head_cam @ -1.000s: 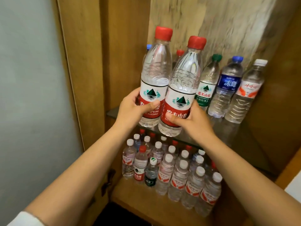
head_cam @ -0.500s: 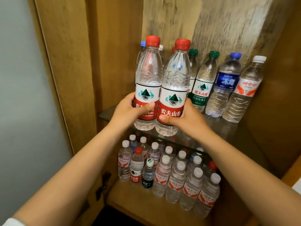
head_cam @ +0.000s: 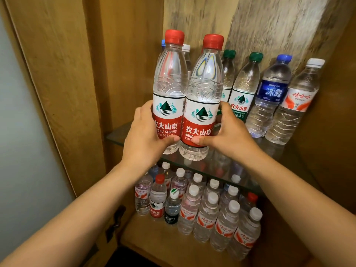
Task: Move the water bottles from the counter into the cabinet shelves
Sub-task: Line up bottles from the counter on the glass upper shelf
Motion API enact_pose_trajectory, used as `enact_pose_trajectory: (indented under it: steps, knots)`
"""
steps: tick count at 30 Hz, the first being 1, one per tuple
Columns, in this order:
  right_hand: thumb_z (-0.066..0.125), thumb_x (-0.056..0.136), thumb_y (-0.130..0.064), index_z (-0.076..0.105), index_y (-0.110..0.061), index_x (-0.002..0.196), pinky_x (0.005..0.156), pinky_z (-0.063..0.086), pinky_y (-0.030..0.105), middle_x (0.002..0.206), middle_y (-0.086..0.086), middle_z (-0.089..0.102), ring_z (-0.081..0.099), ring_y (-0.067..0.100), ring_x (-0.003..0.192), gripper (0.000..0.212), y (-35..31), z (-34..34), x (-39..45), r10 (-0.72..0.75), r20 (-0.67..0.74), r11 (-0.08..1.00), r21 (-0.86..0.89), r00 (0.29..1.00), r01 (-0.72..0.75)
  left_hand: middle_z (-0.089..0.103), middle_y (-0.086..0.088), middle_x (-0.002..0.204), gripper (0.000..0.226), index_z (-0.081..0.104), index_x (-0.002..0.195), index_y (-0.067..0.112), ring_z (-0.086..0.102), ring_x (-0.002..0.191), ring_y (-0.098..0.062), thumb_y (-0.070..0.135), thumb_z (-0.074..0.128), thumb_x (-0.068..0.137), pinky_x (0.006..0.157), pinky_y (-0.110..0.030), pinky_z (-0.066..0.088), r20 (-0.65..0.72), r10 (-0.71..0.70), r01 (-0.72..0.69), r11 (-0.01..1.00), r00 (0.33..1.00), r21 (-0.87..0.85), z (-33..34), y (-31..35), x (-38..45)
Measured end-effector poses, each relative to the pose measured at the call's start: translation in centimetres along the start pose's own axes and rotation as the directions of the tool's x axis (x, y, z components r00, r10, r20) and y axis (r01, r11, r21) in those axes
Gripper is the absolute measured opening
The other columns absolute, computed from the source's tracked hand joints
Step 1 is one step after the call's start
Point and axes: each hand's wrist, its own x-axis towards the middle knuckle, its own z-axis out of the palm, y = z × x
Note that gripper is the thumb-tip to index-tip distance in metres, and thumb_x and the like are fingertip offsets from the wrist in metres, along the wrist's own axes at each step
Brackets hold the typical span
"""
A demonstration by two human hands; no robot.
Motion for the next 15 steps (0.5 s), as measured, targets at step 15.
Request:
enact_pose_trajectory:
  steps: [15]
  knots:
    - [0.084, 0.063, -0.02, 0.031, -0.013, 0.127, 0.089, 0.044, 0.032, 0.126, 0.007, 0.055, 0.055, 0.026, 0.114, 0.084, 0.5, 4.5, 8.0, 0.098, -0.047, 0.991, -0.087, 0.994, -0.102, 0.046, -0.005, 0.134, 0.086, 0.037, 0.135, 0.014, 0.042, 0.125, -0.021, 0.022, 0.084, 0.063, 0.099, -0.035, 0.037, -0.01, -0.11, 0.11, 0.986, 0.994, 0.124, 2.0, -3.4, 6.8]
